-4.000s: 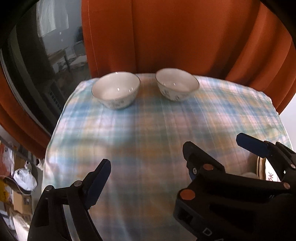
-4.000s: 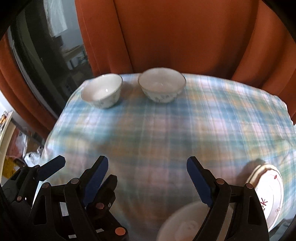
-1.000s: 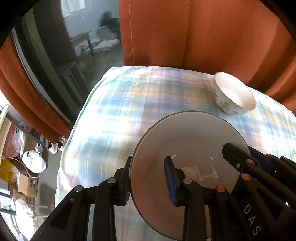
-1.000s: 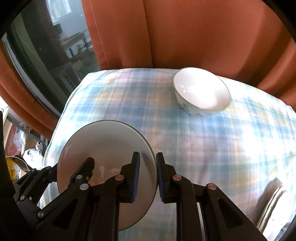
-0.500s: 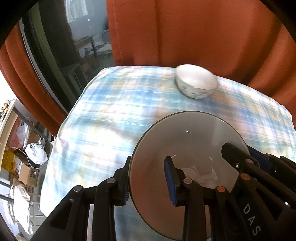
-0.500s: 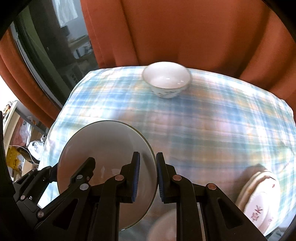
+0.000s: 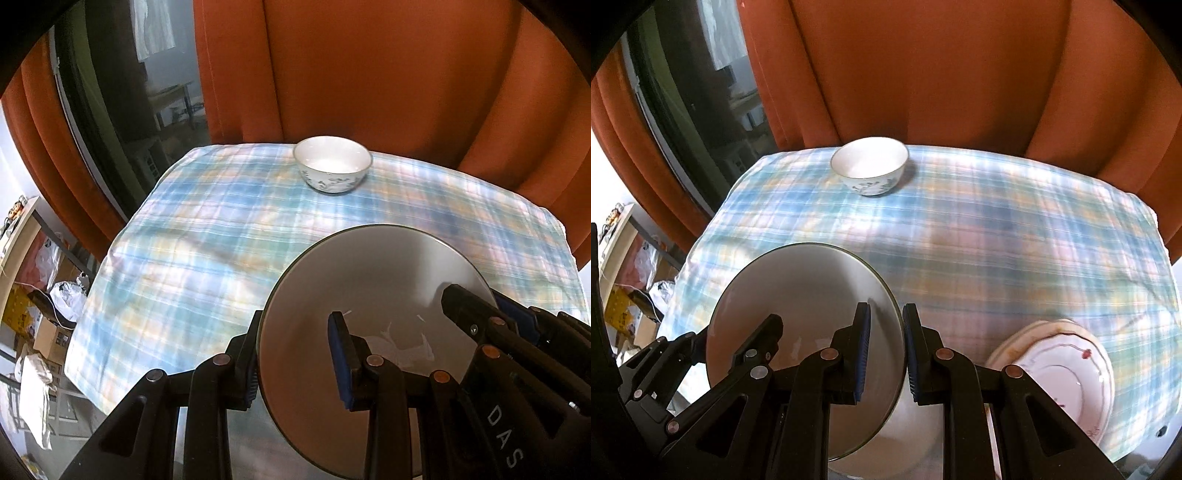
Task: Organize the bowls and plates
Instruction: 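Carry the held second bowl with both grippers toward the plate stack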
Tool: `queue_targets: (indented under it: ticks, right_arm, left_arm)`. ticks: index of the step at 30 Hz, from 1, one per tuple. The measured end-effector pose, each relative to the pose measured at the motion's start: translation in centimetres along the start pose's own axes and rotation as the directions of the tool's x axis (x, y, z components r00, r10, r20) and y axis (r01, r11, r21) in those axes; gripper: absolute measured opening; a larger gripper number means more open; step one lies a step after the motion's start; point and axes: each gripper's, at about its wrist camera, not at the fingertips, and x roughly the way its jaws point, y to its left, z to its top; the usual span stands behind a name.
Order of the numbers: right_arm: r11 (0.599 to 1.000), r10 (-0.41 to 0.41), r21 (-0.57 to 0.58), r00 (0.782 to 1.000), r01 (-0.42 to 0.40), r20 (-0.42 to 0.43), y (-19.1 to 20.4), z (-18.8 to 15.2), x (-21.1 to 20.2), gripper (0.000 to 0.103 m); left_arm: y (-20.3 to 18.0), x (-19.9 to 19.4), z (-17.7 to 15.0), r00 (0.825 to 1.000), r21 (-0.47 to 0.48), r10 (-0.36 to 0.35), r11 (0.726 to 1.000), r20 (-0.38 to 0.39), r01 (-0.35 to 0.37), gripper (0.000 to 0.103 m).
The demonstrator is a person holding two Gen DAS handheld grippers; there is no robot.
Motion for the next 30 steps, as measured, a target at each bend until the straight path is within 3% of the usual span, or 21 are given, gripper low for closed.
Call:
queue_targets:
  ticks: [12, 30]
  right_arm:
    - [0.999, 0.033, -0.021, 0.999, -0.034, -0.03, -3.7, -3.7, -1.1, 0.021]
    - [0.998, 0.052, -0.028, 0.993, -0.056, -0.109, -2.9, -5.0, 1.4, 0.021]
  left_arm:
    - [-3.0, -0.8, -3.8, 0.999, -0.016, 0.012, 1.0, -0.037, -0.012, 0.031]
    - [-2.1, 2.0, -4.7, 0.994, -0.006, 0.034, 0.999, -0.108, -0.035, 0.031]
